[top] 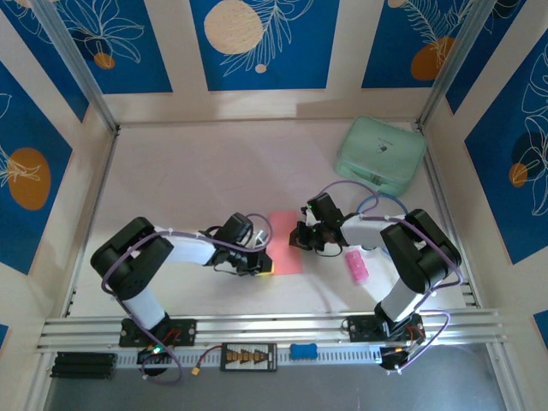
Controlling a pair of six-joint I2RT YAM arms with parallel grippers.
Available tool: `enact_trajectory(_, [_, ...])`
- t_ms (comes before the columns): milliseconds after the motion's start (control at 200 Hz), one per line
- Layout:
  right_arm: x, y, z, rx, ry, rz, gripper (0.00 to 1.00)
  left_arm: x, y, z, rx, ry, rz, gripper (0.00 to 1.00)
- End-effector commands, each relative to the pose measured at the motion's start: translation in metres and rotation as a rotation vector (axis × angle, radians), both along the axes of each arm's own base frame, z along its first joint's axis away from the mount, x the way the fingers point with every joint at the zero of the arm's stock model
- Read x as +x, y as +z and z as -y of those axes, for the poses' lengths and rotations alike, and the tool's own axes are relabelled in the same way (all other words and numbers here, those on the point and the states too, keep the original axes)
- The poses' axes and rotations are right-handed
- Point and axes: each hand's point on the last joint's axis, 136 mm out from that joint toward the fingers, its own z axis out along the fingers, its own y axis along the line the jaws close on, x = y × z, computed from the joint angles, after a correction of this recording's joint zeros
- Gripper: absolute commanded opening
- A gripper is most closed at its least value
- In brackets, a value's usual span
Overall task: Fold a paper plane with a square sheet of paper (pick it up from the middle)
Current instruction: First fold the square sheet of paper in half at the center of the table.
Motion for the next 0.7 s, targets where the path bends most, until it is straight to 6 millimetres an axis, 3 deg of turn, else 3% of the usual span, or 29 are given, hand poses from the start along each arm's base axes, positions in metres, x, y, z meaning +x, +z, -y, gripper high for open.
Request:
enact_trajectory(0, [-0.034, -0.039, 0.034, -0.168, -0.032, -0.144, 0.0, -0.041, -0.028, -0.032, 0.153, -0.048, -0.114, 0.01])
enact_trajectory(150, [-0.032, -0.038, 0.032, -0.161, -0.015, -0.137, 0.0, -0.047, -0.031, -0.038, 0.166, -0.049, -0.111, 0.01])
enact_trajectory(275, [-0.03, -0.037, 0.027, -0.146, 0.021, -0.127, 0.0, -0.042, -0.016, -0.03, 0.115, -0.049, -0.07, 0.01])
enact_trajectory(525, [-0.024, -0.031, 0.01, -0.084, 0.146, -0.094, 0.0, 0.016, 0.06, -0.02, 0.037, 0.052, 0.231, 0.06])
enact_trajectory(695, [-0.02, -0.033, 0.004, -0.073, 0.168, -0.105, 0.0, 0.064, 0.064, -0.014, -0.006, 0.117, 0.221, 0.07])
